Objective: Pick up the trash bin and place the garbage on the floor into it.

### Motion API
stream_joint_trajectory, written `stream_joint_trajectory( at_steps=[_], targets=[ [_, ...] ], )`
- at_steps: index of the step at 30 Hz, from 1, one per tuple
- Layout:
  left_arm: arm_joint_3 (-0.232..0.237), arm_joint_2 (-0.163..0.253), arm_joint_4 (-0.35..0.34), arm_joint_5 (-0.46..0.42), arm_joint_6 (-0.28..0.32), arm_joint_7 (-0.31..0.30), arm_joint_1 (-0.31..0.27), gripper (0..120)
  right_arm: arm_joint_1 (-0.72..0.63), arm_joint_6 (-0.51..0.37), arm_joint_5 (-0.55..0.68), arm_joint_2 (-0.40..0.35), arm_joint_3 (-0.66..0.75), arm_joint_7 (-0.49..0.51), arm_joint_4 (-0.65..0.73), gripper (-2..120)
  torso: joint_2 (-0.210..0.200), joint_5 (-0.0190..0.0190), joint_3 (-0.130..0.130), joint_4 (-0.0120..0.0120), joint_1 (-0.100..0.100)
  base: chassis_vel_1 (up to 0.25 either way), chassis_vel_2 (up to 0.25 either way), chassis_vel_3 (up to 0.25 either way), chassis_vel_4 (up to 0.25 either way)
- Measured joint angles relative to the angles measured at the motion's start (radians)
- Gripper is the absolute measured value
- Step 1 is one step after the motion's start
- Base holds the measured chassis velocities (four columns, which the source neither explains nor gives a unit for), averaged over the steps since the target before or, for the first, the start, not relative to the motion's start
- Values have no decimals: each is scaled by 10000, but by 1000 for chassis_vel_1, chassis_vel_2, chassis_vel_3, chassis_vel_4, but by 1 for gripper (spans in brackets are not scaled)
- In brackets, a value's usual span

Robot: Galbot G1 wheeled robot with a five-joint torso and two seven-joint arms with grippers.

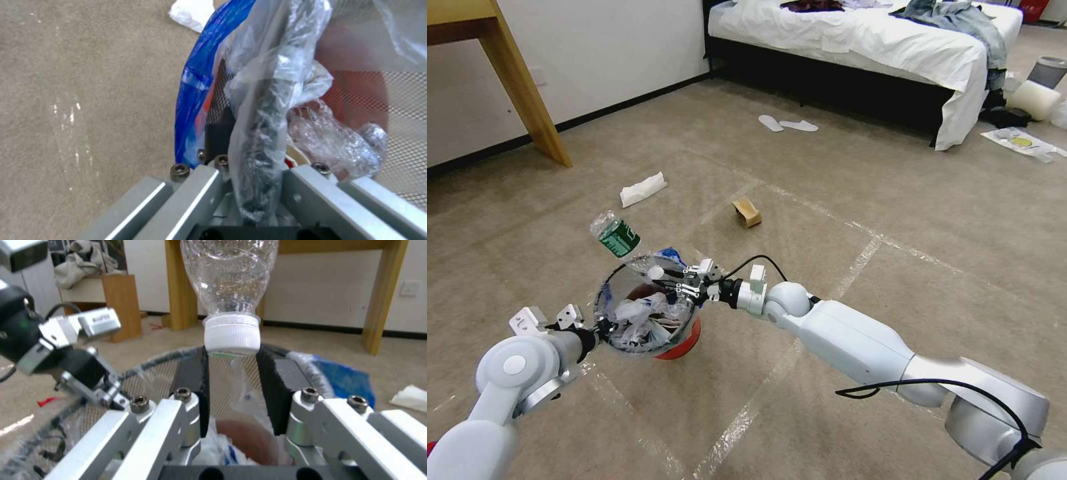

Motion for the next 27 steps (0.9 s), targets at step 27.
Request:
stream_joint_trajectory(
  at_steps=[27],
  targets=[
    [-630,-23,-356,-30,4,-74,534,0,-87,227,-308,17,-527,-450,104,23,0,0,-1,1,0,0,0,0,0]
  ],
)
